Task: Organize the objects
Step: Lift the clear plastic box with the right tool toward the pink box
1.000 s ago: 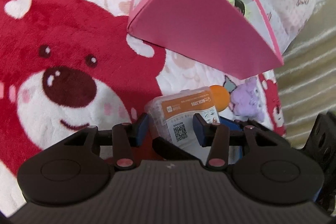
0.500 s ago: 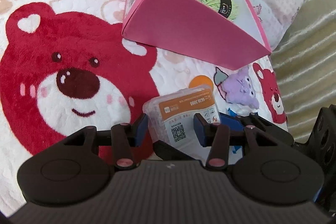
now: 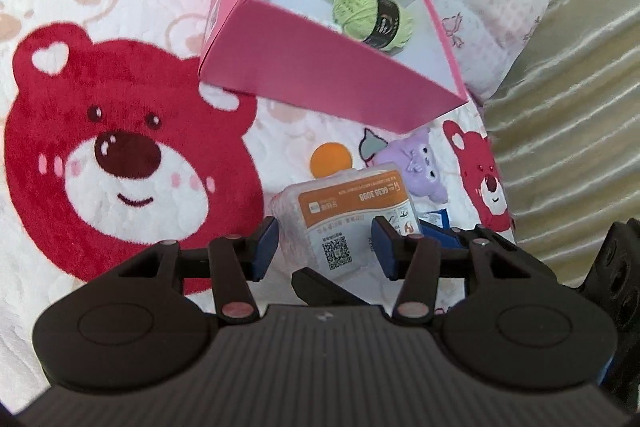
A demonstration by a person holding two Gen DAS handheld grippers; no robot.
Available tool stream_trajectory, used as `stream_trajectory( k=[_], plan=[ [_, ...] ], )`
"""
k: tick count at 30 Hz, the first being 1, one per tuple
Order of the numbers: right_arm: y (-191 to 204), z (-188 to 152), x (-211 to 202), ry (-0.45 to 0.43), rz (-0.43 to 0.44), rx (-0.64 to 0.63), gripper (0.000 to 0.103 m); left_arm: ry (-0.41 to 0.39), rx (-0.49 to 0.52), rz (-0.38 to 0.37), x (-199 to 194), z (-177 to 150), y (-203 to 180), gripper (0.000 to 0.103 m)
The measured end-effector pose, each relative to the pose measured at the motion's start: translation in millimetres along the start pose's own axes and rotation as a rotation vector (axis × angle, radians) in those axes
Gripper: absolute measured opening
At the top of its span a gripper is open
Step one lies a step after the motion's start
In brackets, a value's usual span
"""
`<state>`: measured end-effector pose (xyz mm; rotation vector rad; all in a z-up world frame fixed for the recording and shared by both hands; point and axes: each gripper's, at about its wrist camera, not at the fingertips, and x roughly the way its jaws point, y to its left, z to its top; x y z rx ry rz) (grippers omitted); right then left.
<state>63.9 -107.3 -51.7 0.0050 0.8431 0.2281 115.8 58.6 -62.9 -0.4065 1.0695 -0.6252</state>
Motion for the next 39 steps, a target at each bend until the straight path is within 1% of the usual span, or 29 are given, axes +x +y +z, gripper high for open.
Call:
stream_trajectory(
  k=[4, 7, 9, 10, 12, 17, 24, 28, 32, 39],
  plan=[
    [-1, 4, -11, -0.024, -0.001, -0.011, 0.096, -0.006, 0.039, -0.003, -7, 0, -11, 0.049],
    [-2, 6, -18, -0.022, 0.004, -0.006, 0.096, -0.004, 0.094, 0.024, -11, -1, -25, 0.049],
    [-2, 7, -22, -0.010, 0.001, 0.004, 0.096, -0.022, 0.114, 0.041, -16, -5, -33, 0.050],
    [0, 6, -25, -0.017, -0.003, -0.006, 0.096, -0.024, 0.122, 0.045, -17, -6, -36, 0.050],
    [1, 5, -30, -0.028, -0.009, -0.034, 0.096, -0.031, 0.123, 0.051, -20, -7, -41, 0.050],
    [-3, 4, -42, -0.055, -0.004, -0.049, 0.096, -0.045, 0.129, 0.044, -26, -5, -54, 0.050],
    [-14, 13, -60, -0.092, 0.011, -0.039, 0.096, -0.068, 0.151, 0.042, -39, 4, -75, 0.049],
    [-19, 20, -69, -0.087, 0.035, -0.030, 0.096, -0.070, 0.149, 0.035, -42, 3, -82, 0.049],
    [-23, 20, -77, -0.089, 0.025, -0.040, 0.096, -0.062, 0.166, 0.021, -39, 3, -91, 0.049],
    [-37, 25, -81, -0.092, 0.034, -0.012, 0.096, -0.067, 0.162, 0.035, -38, 8, -103, 0.049]
  ],
)
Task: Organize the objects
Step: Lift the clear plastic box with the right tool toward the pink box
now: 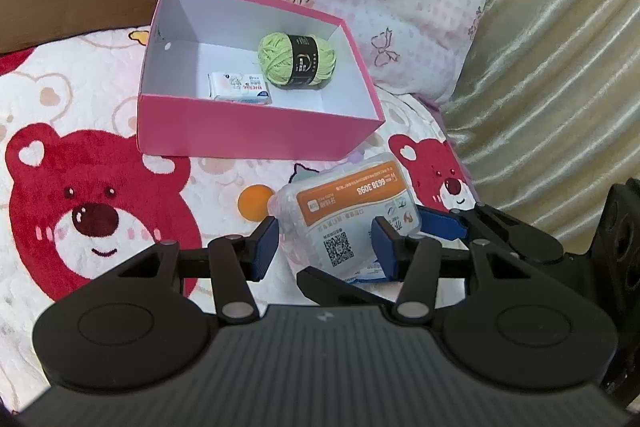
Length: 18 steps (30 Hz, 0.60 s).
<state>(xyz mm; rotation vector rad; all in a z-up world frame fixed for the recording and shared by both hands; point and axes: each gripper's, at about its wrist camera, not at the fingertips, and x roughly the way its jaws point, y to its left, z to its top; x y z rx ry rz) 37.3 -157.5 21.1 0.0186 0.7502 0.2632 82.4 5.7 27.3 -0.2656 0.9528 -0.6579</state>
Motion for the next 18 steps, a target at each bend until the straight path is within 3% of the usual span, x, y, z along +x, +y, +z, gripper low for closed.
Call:
stream_trajectory(
  k=[18],
  plan=[
    [-25, 51, -2, 0.008, 0.047, 0.027, 0.096, 0.058, -0.048, -0.034, 5, 66, -8, 0.048]
  ],
)
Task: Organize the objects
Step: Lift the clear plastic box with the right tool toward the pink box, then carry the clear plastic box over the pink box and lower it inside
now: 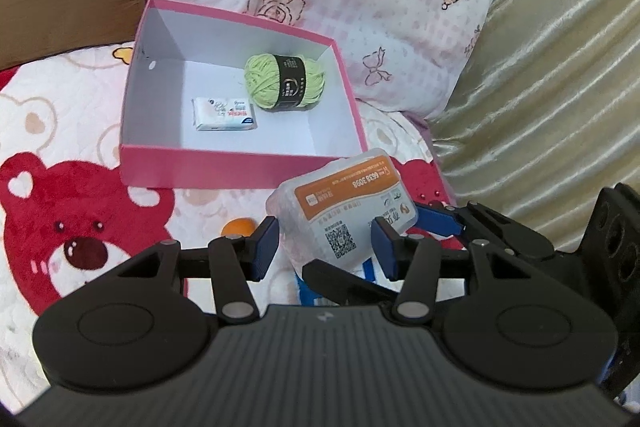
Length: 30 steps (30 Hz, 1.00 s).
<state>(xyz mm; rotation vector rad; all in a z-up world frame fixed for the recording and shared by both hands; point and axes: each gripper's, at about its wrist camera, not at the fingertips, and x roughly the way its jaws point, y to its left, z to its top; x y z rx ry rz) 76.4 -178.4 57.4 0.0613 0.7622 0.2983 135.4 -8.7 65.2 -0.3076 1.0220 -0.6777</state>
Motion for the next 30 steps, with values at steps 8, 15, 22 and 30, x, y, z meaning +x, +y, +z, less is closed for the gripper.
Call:
stream_trajectory(
  k=[8, 15, 22, 30],
  plan=[
    [-22, 22, 5, 0.028, -0.039, 0.008, 0.096, 0.026, -0.039, -0.050, 26, 30, -4, 0.049],
    [-50, 49, 26, 0.003, -0.083, 0.036, 0.095, 0.021, -0.063, -0.057, 62, 62, 5, 0.049],
    [-71, 64, 70, 0.025, -0.103, 0.047, 0.095, 0.054, -0.103, -0.053, 110, 91, 30, 0.049],
    [-89, 64, 134, 0.141, -0.119, 0.026, 0.095, 0.122, -0.194, 0.019, 163, 100, 56, 0.052]
  ],
)
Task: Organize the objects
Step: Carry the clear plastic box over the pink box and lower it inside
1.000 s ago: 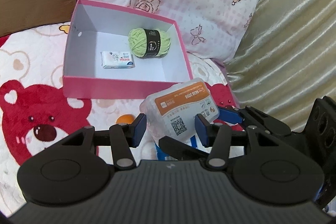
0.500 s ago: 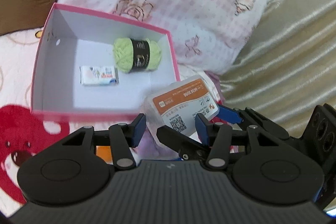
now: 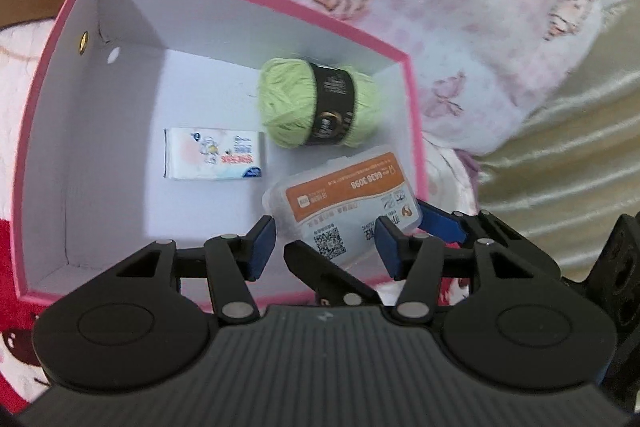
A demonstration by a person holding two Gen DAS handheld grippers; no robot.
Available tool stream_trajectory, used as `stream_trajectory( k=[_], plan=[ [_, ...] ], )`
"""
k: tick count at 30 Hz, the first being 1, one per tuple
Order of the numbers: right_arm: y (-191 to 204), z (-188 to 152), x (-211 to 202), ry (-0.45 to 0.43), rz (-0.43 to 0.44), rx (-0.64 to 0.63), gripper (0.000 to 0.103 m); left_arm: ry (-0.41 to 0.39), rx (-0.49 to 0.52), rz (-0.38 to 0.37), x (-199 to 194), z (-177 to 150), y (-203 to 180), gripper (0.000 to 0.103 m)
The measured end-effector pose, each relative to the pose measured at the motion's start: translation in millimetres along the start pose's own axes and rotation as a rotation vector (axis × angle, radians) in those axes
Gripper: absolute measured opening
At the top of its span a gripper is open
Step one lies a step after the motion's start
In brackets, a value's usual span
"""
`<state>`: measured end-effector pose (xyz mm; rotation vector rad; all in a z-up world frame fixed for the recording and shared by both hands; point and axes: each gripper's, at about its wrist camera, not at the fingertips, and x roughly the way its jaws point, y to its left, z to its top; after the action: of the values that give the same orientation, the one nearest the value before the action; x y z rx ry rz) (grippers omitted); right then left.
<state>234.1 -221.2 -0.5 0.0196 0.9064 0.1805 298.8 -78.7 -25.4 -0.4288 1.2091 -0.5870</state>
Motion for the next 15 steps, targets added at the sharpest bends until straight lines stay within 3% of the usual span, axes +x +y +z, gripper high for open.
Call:
stream_trajectory(
  k=[6, 12, 15],
  plan=[
    [-11, 7, 25, 0.051, 0.000, 0.017, 0.095, 0.023, -0.039, -0.028, 23, 12, 15, 0.051],
    [-10, 6, 43, 0.119, -0.024, -0.077, 0.095, 0.075, -0.093, -0.107, 38, 15, 44, 0.043],
    [-8, 7, 53, 0.154, -0.019, -0.097, 0.095, 0.072, -0.118, -0.089, 44, 15, 49, 0.043]
  ],
)
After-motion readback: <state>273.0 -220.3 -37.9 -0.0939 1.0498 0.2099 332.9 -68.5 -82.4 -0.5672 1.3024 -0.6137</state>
